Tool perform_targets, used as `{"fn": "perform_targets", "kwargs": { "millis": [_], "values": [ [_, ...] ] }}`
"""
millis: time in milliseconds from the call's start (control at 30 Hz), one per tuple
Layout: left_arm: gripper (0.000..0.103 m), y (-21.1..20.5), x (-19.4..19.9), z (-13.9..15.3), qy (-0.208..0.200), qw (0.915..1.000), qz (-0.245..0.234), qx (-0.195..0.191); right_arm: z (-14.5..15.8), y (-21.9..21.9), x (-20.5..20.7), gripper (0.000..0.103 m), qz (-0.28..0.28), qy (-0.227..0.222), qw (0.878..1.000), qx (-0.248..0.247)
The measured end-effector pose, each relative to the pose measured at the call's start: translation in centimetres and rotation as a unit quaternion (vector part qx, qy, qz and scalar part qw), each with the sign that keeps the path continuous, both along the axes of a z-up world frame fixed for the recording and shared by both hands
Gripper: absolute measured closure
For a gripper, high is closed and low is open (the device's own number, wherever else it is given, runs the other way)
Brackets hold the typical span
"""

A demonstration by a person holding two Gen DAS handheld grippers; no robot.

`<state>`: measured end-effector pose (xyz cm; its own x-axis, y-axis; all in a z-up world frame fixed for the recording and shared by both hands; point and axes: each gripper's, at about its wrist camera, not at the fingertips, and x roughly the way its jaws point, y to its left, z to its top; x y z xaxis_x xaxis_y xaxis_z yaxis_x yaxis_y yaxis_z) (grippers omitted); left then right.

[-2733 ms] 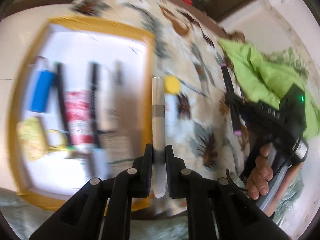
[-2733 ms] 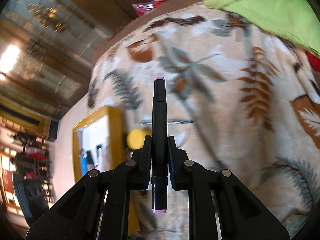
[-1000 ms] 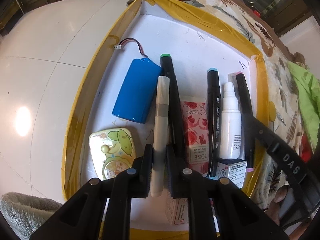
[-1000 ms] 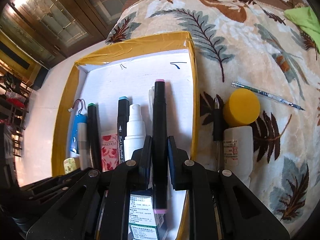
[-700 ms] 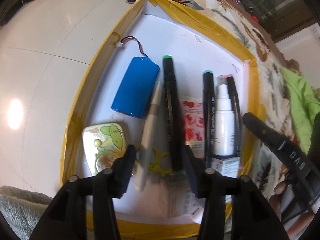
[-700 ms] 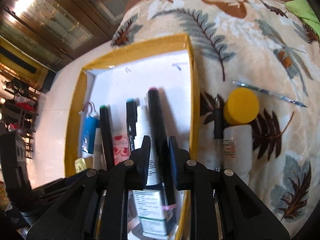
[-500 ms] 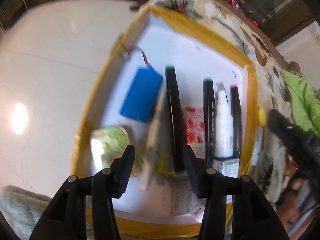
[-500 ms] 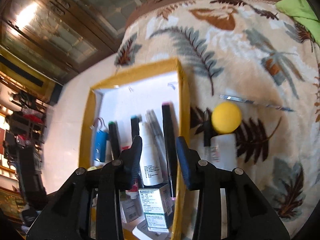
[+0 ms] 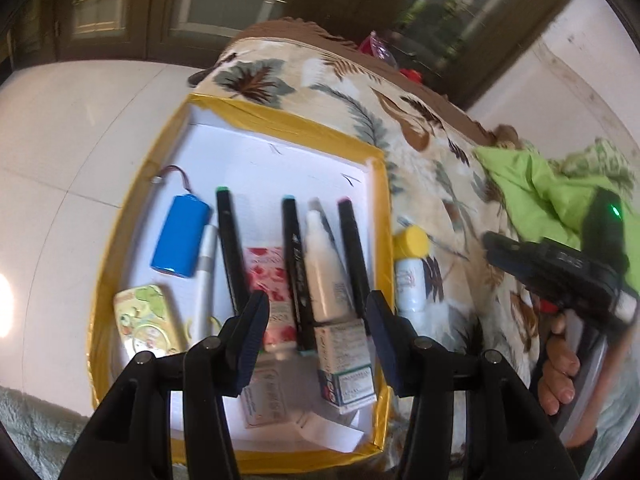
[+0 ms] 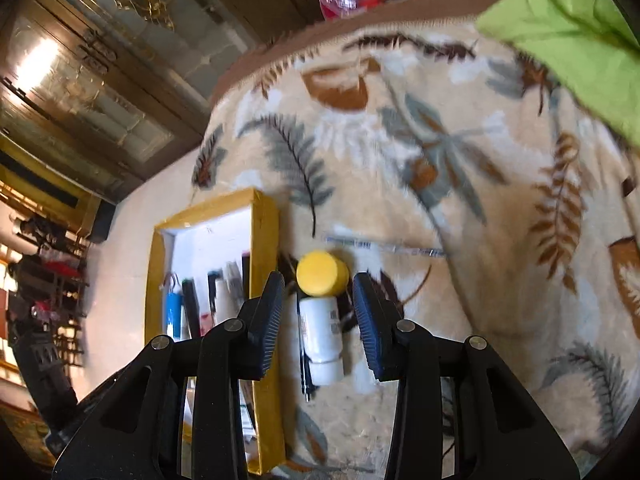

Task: Organize rigid objects
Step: 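Grasp the white bottle by its body with the right tool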

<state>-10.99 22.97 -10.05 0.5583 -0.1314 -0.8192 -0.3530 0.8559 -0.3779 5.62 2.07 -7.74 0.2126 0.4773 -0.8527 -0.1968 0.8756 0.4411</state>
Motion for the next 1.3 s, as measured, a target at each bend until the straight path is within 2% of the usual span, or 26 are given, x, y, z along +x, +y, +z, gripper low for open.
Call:
{"fn": "perform_targets", "kwargs": {
  "millis": [100, 300, 433, 533, 733, 900, 1000, 1067, 1300],
  "values": [
    [0.052, -0.6, -0.1, -0.3, 0.008, 0.9999, -0.008, 0.006, -1.7, 1.9, -0.4, 0.067, 0.031, 0.018, 0.999, -0.037],
    [0.052, -0.2, -0.6, -0.4, 0.011, 0.9999, -0.003, -0.006, -5.7, 5.3, -1.3, 0.067, 0.075, 0.061, 0.99, -0.106],
    [0.052, -0.2, -0.5, -0.6, 0.015, 0.9998, -0.003, -0.014, -7.7, 6.0, -1.5, 0.066, 0.085, 0.093, 0.985, -0.118],
    [0.052, -0.3, -0.5, -0.6, 0.017, 0.9998, -0.007, -0.012, -8.8, 6.7, -1.9, 0.066, 0.091, 0.102, 0.98, -0.147],
    [0.051, -0.8, -0.5, -0.7, 0.018, 0.9996, -0.018, -0.008, -8.2, 4.8, -1.1, 0.069, 0.05, 0.115, 0.984, -0.13],
    [0.049, -2.2, -0.1, -1.0, 0.017, 0.9986, -0.049, -0.004, -7.3, 2.3, -0.3, 0.069, 0.02, 0.117, 0.987, -0.111],
    [0.048, -3.7, 0.1, -0.6, 0.006, 0.9979, -0.064, 0.01, -5.9, 0.2, 0.5, 0.069, -0.009, 0.102, 0.991, -0.09],
    [0.044, -4.6, 0.3, -0.4, 0.001, 0.9973, -0.07, 0.02, -4.7, -1.4, 1.0, 0.069, -0.032, 0.092, 0.992, -0.078],
    [0.043, -9.3, 3.6, 0.0, 0.017, 0.9906, -0.123, 0.058, -2.6, -5.6, 1.2, 0.069, -0.102, 0.072, 0.991, -0.041]
  ]
}}
